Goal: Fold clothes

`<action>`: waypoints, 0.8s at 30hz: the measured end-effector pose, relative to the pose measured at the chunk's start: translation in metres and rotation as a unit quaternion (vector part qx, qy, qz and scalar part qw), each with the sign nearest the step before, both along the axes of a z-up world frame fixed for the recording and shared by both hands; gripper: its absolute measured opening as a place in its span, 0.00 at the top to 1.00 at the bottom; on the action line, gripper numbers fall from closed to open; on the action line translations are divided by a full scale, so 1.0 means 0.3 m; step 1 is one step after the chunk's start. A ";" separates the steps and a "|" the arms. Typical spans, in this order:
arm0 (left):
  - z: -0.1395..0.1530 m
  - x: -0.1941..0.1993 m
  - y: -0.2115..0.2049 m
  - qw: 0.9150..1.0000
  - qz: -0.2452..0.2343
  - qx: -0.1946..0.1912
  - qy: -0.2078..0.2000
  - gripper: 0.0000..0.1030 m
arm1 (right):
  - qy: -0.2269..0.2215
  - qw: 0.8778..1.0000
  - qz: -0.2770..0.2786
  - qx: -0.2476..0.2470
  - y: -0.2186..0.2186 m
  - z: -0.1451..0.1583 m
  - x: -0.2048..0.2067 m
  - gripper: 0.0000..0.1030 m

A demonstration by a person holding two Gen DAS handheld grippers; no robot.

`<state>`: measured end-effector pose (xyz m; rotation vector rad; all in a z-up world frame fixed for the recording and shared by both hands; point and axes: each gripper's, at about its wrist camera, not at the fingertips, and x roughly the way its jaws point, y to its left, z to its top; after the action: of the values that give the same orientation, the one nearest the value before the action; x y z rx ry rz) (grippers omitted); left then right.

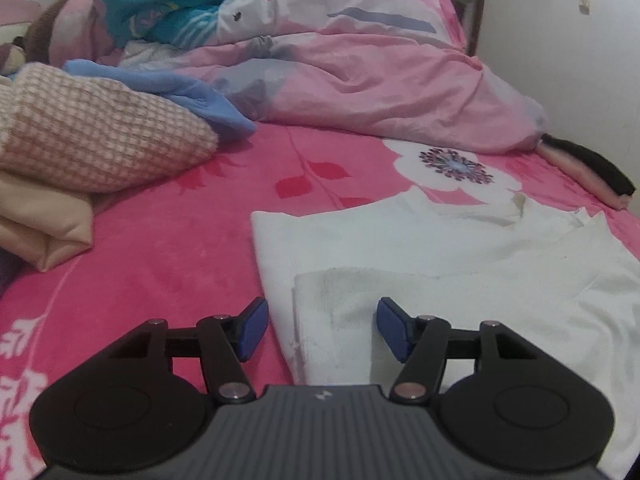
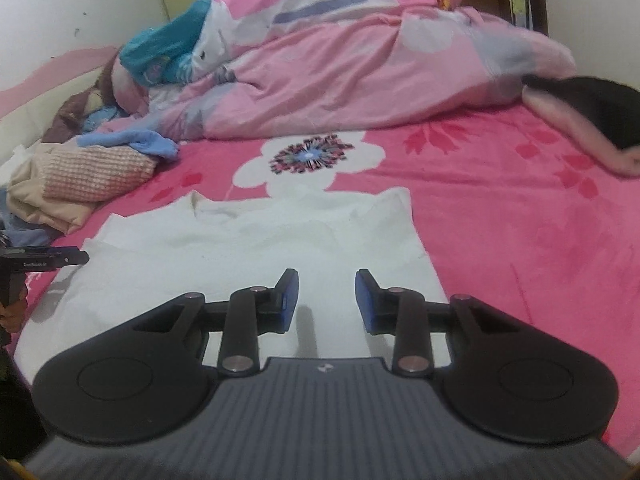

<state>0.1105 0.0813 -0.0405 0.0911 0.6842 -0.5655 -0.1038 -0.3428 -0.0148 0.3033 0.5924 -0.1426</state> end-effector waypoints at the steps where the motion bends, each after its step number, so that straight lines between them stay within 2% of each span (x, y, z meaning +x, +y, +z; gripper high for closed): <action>1: 0.000 -0.005 0.003 1.000 -0.005 -0.007 0.000 0.44 | 0.003 1.000 -0.002 0.003 0.003 -0.010 0.007 0.70; 10: 0.000 -0.022 0.037 0.996 -0.039 -0.075 0.005 0.46 | 0.013 1.000 0.003 -0.005 0.042 -0.006 0.037 0.70; 16: -0.014 0.031 0.095 0.983 -0.033 -0.175 0.054 0.46 | 0.011 1.000 0.003 -0.024 0.055 0.014 0.020 0.70; 18: -0.021 0.036 0.094 0.982 -0.037 -0.176 0.057 0.46 | 0.011 1.000 -0.003 -0.025 0.050 0.015 0.012 0.70; 21: -0.046 0.056 0.084 0.985 -0.028 -0.159 0.066 0.46 | 0.008 1.000 -0.013 -0.023 0.038 0.017 0.003 0.70; 24: -0.061 0.076 0.087 0.984 -0.017 -0.158 0.077 0.51 | 0.003 0.999 -0.024 -0.021 0.022 0.022 -0.003 0.70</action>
<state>0.1333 0.1073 -0.0589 -0.2406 0.7362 -0.7118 -0.1045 -0.3361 -0.0081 0.2761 0.5885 -0.2018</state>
